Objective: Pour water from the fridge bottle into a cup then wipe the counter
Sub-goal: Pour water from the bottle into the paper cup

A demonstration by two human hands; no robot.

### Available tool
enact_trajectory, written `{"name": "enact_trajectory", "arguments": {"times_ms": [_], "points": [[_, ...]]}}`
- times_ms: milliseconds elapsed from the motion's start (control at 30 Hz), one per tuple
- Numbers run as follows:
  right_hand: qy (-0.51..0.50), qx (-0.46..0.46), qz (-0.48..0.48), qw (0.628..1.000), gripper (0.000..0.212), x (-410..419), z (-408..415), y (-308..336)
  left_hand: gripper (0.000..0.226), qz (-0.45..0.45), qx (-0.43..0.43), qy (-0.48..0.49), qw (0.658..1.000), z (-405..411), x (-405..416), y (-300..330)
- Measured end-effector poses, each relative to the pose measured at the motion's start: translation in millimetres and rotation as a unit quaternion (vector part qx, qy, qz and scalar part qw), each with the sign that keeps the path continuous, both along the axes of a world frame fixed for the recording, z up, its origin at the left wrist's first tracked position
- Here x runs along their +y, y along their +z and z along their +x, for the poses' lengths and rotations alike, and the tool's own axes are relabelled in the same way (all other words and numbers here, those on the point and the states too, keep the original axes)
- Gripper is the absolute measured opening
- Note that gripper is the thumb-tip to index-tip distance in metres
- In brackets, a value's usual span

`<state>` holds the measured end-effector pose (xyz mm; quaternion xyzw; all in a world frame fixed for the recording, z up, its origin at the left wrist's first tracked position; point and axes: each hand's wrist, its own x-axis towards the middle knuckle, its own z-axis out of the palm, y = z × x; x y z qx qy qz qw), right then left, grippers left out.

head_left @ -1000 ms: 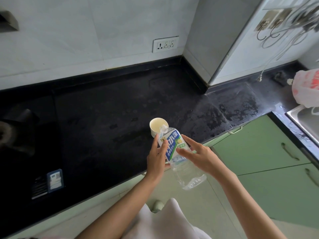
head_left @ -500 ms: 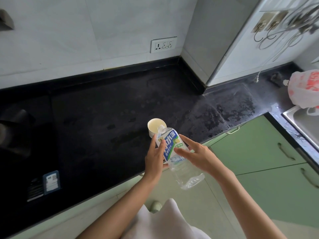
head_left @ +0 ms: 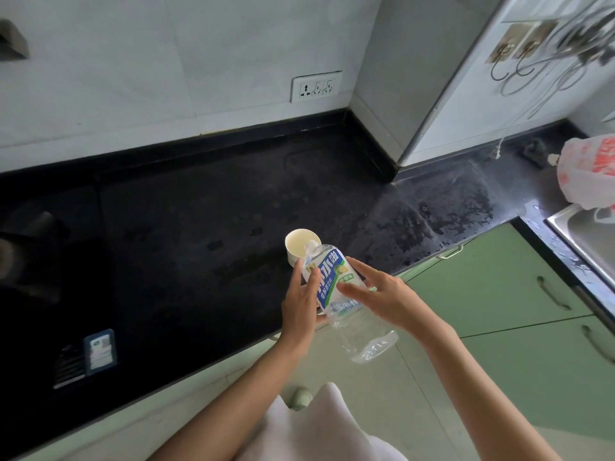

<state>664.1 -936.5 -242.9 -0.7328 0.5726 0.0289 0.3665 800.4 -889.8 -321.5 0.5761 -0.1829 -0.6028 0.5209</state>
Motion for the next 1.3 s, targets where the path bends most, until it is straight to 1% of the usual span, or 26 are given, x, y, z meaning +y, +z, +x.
{"name": "enact_trajectory", "arguments": {"times_ms": [367, 767, 1033, 1167, 1300], "points": [[0.013, 0.005, -0.011, 1.000, 0.048, -0.6, 0.3, 8.0, 0.042, -0.001, 0.003, 0.001, 1.000, -1.7, -0.1, -0.3], [0.024, 0.012, -0.009, 1.000, 0.049, -2.2, 2.3, 7.7, 0.043, 0.007, 0.010, 0.006, 1.000, -1.6, 1.3, -0.2], [0.027, 0.018, -0.015, 0.999, 0.050, -6.9, 1.5, 4.6, 0.037, 0.005, 0.016, 0.006, 1.000, -2.1, 0.1, 0.9], [0.025, 0.020, -0.014, 0.999, 0.053, -8.2, 1.1, 4.6, 0.043, 0.006, 0.019, 0.004, 1.000, -3.0, -0.9, 0.4], [0.021, 0.017, -0.014, 1.000, 0.046, -9.5, -1.0, 3.8, 0.043, 0.008, 0.022, 0.003, 1.000, -4.3, -2.6, -1.1]]}}
